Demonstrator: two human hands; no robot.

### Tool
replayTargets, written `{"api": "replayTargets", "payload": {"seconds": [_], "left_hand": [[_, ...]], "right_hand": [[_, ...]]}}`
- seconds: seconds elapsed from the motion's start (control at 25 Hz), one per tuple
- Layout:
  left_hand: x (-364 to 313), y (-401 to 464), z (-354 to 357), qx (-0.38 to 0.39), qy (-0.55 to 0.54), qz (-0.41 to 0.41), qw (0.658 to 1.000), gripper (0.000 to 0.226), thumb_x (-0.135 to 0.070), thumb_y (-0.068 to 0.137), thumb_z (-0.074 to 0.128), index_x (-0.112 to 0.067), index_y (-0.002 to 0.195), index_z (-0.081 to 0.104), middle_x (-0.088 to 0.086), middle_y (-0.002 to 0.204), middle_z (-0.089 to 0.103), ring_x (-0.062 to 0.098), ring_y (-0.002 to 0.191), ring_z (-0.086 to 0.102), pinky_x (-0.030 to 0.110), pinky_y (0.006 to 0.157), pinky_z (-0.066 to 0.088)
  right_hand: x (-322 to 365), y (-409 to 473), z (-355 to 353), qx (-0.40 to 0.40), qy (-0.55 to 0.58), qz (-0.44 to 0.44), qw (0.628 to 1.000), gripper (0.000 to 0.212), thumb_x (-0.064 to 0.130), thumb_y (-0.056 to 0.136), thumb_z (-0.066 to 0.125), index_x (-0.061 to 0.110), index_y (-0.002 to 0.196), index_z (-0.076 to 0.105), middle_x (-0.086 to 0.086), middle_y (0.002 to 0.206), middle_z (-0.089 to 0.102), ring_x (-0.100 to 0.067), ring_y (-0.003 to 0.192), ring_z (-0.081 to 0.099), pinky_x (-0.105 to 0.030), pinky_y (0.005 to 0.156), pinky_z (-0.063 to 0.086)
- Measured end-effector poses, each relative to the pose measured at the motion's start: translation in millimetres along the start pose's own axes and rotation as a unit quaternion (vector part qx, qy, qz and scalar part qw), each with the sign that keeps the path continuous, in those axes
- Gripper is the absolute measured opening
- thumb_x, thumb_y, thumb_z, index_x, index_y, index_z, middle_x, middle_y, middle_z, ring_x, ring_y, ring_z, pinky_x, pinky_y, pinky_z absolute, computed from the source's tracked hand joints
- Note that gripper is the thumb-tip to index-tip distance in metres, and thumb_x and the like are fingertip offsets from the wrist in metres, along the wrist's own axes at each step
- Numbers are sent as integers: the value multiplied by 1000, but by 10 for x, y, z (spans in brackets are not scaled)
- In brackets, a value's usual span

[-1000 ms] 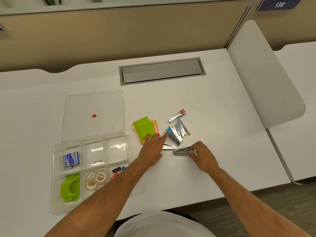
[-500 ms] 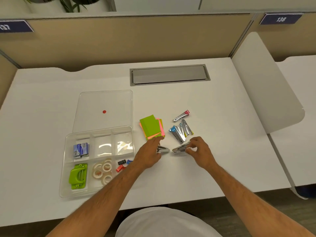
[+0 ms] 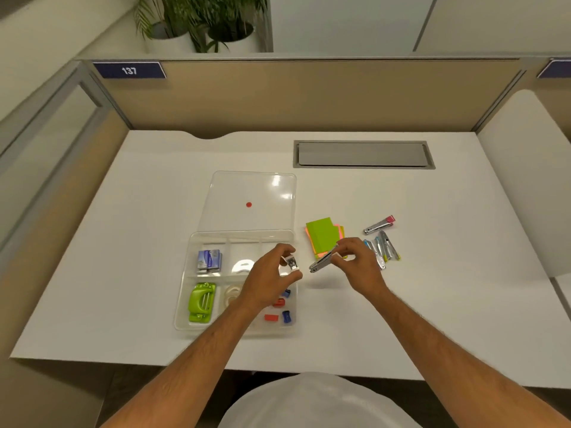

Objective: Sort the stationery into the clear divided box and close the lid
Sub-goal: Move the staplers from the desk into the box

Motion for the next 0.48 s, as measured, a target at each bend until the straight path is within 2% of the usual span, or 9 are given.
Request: {"api": "replayTargets", "payload": {"seconds": [0.12,0.2,0.28,0.36,0.48], "left_hand": [[156,-13,-292,-14,-3,17,1000,28,-51,74,75,-39,88,54,-22,93,63,1,91,58,26,72,48],[294,-10,-472,-16,-7,14,1000,30,-54,72,76,-40,87,55,-24,94,63,0,92,58,26,70,48],[479,-11,-628,-21,-26,5,999,39,-54,69,78,-45,98,53,-27,98,61,-3,94,58,23,71,47],[639,4,-770,-28,-57,-4,998,53,-45,69,80,-50,111,49,-25,98,63,-5,96,59,21,77,48],[833,54,-923,-36,-81,-25,996,65,-32,71,81,-52,122,46,-23,101,65,-4,100,58,18,84,47]], "right_hand": [[184,26,282,-7,23,10,1000,13,0,75,75,11,81,71,1,97,67,-3,87,64,-18,77,51],[254,74,481,11,44,30,999,11,1,77,75,12,79,73,3,99,69,-6,96,64,-21,80,52],[300,92,685,20,54,41,997,12,2,78,74,14,79,74,7,104,69,-4,103,63,-18,80,52],[349,117,892,15,56,39,998,14,2,79,73,16,79,74,10,107,69,-2,106,62,-16,79,52],[388,101,1141,11,61,53,997,17,2,79,73,19,77,73,7,111,70,-2,107,63,-25,81,54]]}}
Point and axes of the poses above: each hand's wrist, its own y-axis towards the middle knuckle, its own z-axis out of the palm, x = y × z, the point moved 2 cm from there along y, towards the middle knuckle
